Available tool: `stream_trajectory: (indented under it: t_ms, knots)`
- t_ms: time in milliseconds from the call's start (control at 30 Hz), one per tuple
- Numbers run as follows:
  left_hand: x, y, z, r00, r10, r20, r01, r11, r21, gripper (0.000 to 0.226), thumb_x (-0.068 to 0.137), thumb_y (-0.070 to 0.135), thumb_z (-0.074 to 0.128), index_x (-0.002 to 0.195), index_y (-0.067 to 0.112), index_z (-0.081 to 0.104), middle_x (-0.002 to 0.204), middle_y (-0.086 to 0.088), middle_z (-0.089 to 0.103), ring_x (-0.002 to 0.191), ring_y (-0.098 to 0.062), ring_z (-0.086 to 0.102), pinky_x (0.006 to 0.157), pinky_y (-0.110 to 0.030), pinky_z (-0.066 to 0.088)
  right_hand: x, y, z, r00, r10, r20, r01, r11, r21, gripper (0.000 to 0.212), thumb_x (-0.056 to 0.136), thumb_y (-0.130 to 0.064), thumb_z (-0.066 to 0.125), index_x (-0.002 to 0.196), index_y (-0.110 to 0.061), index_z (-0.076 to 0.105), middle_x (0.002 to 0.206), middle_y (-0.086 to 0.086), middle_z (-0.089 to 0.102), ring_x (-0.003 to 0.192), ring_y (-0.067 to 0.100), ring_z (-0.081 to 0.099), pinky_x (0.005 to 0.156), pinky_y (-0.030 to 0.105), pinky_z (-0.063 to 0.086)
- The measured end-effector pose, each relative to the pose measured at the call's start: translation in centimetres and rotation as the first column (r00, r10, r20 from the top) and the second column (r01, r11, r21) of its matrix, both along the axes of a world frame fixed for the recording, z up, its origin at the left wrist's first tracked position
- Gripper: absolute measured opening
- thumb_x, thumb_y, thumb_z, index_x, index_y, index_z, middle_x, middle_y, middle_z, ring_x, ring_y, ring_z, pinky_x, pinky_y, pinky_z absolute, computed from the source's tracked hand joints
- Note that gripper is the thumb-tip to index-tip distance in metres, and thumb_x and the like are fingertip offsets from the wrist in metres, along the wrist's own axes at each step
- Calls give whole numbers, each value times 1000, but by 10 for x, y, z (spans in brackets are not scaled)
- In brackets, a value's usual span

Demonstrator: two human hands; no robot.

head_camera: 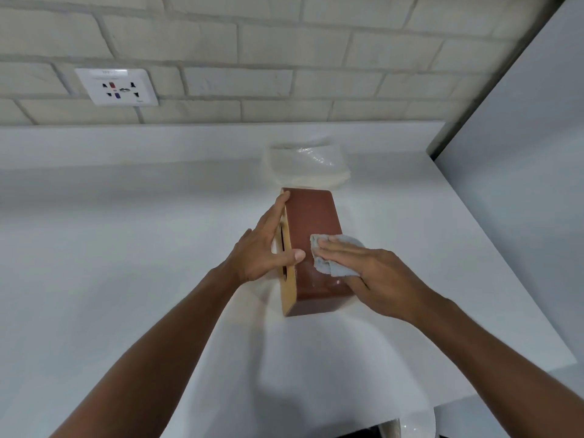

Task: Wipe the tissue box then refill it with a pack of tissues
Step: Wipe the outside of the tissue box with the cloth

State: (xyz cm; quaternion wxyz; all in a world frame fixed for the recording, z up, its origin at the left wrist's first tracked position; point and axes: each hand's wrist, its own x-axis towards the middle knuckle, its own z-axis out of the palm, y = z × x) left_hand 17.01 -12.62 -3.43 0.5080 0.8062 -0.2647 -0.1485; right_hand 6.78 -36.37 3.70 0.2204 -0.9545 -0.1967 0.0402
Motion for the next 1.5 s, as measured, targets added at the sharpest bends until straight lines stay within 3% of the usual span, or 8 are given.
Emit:
stream_trajectory:
  t_ms: [400, 633, 767, 900, 1033, 1167, 1333, 1500]
  knots:
    - [-1, 1, 1, 1000, 4, -11, -4, 1000, 14, 108, 69, 93, 58, 150, 69, -9, 171, 26, 2, 158, 0, 6, 127, -57, 20, 18, 15, -3, 995, -68, 73, 63, 996, 66, 53, 91, -8, 48, 142, -23, 51, 149, -9, 46, 140, 0, 32, 114, 29, 36]
    - [-45, 15, 1, 915, 2, 403, -72, 985, 157, 127, 73, 96, 45, 167, 22, 5, 175, 0, -1, 161, -12, 0, 129, -49, 3, 19, 18, -4, 993, -89, 77, 85, 995, 50, 50, 95, -9, 52, 142, -24, 51, 150, -12, 43, 137, -7, 28, 113, 13, 26]
    - [-56, 16, -4, 877, -92, 471, -28, 970, 241, 137, 66, 97, 53, 166, 17, 6, 175, 5, -2, 161, -12, -1, 130, -51, 4, 20, 22, -1, 991, -101, 85, 97, 994, 57, 48, 95, -9, 54, 141, -22, 52, 148, -9, 46, 131, -9, 27, 105, -3, 14]
    - [-52, 16, -8, 835, -84, 543, -65, 966, 250, 126, 74, 91, 56, 165, 17, 13, 174, 5, 6, 160, -17, 16, 126, -57, 19, 9, 27, -2, 997, -23, 68, 20, 999, 34, 46, 96, -14, 50, 141, -22, 52, 147, -10, 47, 134, -7, 33, 107, 0, 18]
    - [-48, 18, -11, 829, -62, 556, -61, 978, 199, 120, 78, 90, 51, 165, 14, 16, 173, -1, 15, 148, -22, 37, 119, -52, 31, 16, 20, 0, 996, -38, 75, 36, 999, 26, 51, 91, -11, 50, 141, -22, 52, 146, -7, 50, 138, 7, 41, 112, 27, 37]
    - [-46, 17, -7, 871, -11, 492, -77, 984, 159, 132, 68, 90, 62, 165, 15, 14, 167, 8, 25, 137, -16, 44, 115, -35, 31, 10, 30, -2, 996, -41, 84, 40, 999, 18, 50, 90, -14, 47, 138, -23, 56, 146, -8, 50, 135, -5, 32, 110, 8, 23]
    - [-44, 17, -12, 840, -17, 542, -89, 982, 169, 130, 69, 90, 60, 164, 12, 19, 170, 0, 24, 138, -21, 45, 112, -34, 31, 4, 26, 1, 997, -25, 69, 21, 998, 57, 51, 90, -16, 44, 137, -29, 56, 145, -15, 50, 138, -6, 34, 110, 20, 36]
    - [-42, 17, -17, 781, 4, 625, -99, 988, 118, 123, 73, 89, 58, 161, 7, 32, 169, -4, 27, 133, -26, 53, 107, -38, 39, -12, 46, -5, 990, 116, 82, -117, 993, 13, 53, 87, -7, 45, 138, -17, 57, 150, -4, 45, 140, -4, 26, 116, 13, 20]
